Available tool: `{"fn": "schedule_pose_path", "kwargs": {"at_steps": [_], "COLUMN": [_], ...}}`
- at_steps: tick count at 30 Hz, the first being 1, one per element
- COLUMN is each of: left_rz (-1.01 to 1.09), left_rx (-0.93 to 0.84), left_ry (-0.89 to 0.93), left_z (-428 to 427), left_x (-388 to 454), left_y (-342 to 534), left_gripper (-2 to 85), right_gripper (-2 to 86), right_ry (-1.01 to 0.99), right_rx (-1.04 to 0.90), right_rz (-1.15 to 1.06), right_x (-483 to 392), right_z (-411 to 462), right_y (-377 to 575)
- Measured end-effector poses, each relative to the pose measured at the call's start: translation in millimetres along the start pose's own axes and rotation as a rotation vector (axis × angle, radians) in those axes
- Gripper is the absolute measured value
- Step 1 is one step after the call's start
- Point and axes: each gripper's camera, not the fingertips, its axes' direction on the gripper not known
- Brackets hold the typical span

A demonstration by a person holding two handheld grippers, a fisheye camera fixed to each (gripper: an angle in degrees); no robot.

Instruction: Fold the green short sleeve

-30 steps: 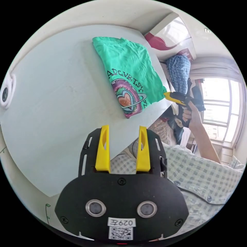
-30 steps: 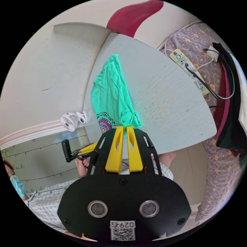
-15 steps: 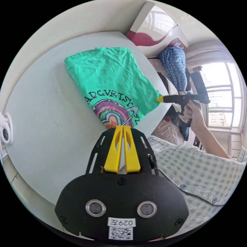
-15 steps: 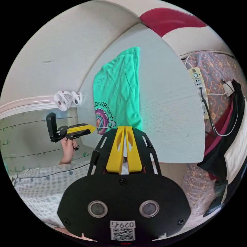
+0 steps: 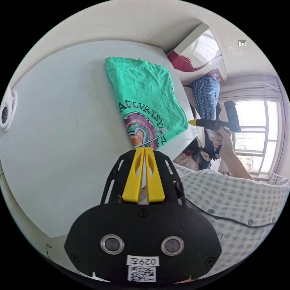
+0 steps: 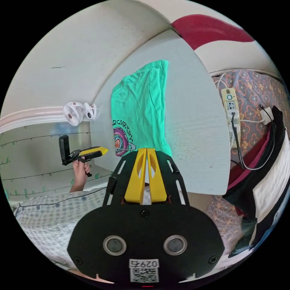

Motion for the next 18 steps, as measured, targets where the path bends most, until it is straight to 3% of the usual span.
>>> {"fn": "schedule_pose_path", "kwargs": {"at_steps": [3, 11, 14, 16, 18], "left_rz": [0.023, -0.129, -0.102, -0.057, 0.004], "left_rx": [-0.129, -0.062, 0.038, 0.023, -0.045], "left_ry": [-0.185, -0.149, -0.067, -0.049, -0.141], "left_z": [32.0, 6.1, -13.5, -9.2, 7.2], "left_x": [22.0, 15.1, 30.1, 45.0, 66.5], "left_y": [-8.4, 27.9, 21.7, 8.0, -4.4], "left_gripper": [-1.0, -0.9, -0.8, -0.6, 0.1], "right_gripper": [-0.5, -0.5, -0.5, -0.4, -0.4], "right_ry": [0.148, 0.065, 0.033, -0.027, -0.088], "right_rx": [-0.101, -0.079, -0.016, -0.017, -0.086], "right_rz": [0.009, -0.025, -0.088, -0.134, -0.214], "right_x": [-0.7, -8.0, -28.7, -40.5, -59.4], "right_z": [26.1, 35.7, 31.4, 37.2, 58.8], "right_y": [-12.4, -17.0, -17.3, -22.8, -32.1]}}
